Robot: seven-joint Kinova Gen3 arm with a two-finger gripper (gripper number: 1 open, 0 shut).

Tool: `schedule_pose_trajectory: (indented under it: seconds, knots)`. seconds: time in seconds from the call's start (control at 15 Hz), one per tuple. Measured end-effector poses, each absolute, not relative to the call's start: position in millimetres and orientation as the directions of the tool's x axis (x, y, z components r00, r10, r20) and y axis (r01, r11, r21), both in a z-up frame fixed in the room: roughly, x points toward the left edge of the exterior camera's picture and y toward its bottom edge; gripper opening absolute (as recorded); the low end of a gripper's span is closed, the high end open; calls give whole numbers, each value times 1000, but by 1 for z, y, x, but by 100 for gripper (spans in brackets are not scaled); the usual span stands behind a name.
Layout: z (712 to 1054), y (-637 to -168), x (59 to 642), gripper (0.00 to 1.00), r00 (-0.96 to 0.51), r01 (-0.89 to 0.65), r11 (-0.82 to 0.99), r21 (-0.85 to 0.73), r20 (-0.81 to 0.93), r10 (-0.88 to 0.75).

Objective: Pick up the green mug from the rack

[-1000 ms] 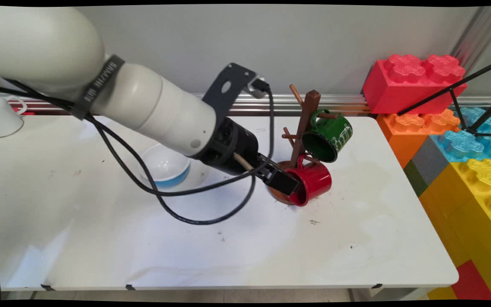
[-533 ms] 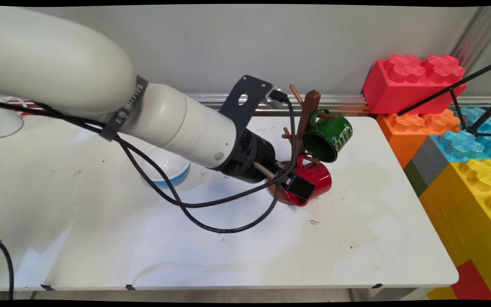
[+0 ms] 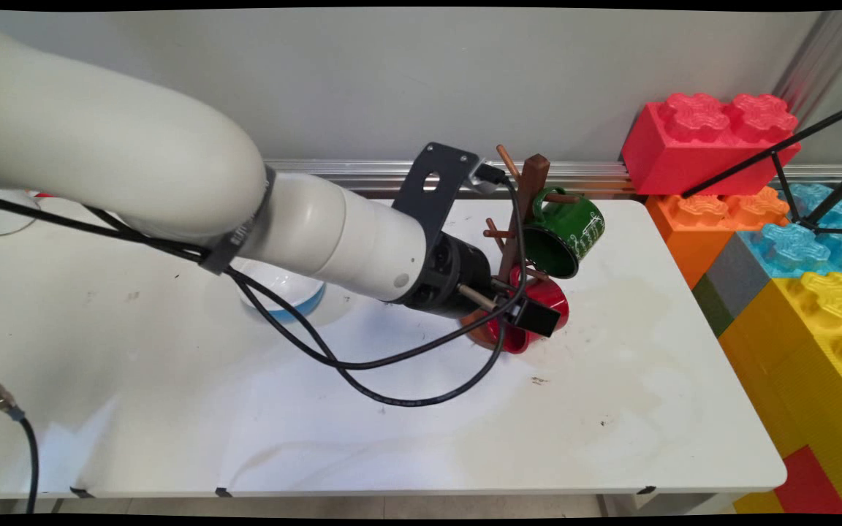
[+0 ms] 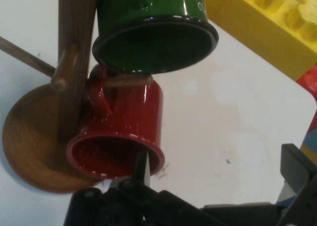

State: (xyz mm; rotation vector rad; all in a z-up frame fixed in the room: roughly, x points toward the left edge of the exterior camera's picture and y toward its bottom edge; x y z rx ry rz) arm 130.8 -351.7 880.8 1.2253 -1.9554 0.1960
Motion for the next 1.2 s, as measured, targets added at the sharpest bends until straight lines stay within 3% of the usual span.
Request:
schedule_pose_trajectory:
  seconds: [1.2]
  knots:
    - [849,-368,106,100,-69,-800,480,361,739,-670]
